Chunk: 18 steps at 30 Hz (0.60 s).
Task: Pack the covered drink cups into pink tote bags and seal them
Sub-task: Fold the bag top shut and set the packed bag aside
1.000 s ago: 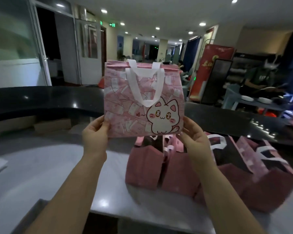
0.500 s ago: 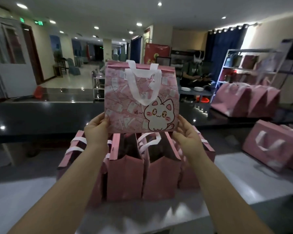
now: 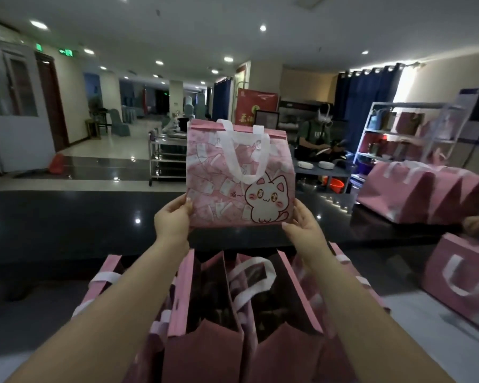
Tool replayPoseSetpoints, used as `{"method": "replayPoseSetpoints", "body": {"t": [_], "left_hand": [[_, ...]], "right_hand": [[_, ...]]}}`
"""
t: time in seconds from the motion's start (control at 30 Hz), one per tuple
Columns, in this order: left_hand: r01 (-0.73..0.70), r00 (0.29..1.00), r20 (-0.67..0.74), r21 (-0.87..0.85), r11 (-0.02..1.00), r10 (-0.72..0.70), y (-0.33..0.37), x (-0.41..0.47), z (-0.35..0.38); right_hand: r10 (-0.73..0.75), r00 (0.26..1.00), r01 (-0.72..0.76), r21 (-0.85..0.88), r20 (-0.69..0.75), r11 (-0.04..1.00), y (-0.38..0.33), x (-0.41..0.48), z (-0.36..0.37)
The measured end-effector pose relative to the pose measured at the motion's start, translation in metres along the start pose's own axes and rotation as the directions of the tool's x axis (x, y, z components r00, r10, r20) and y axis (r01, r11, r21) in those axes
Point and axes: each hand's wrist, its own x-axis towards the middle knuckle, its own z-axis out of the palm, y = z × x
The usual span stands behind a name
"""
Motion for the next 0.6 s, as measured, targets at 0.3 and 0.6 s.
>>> {"method": "replayPoseSetpoints", "body": {"t": [0.3,0.6], "left_hand": [[-0.039,0.969,-0.245,0.02,0.999,0.042,0.0,0.116,-0.028],[-0.063,0.933,-0.352,0.037,0.997,0.072,-0.05,0.158,0.021]], "right_hand": [[0.135,0.968,-0.104,-0.15,0.212,0.983,0.036,0.112,0.095],[0.274,0.906,-0.222,-0.189,0.321,0.956,0.076,0.18,0.105]]}}
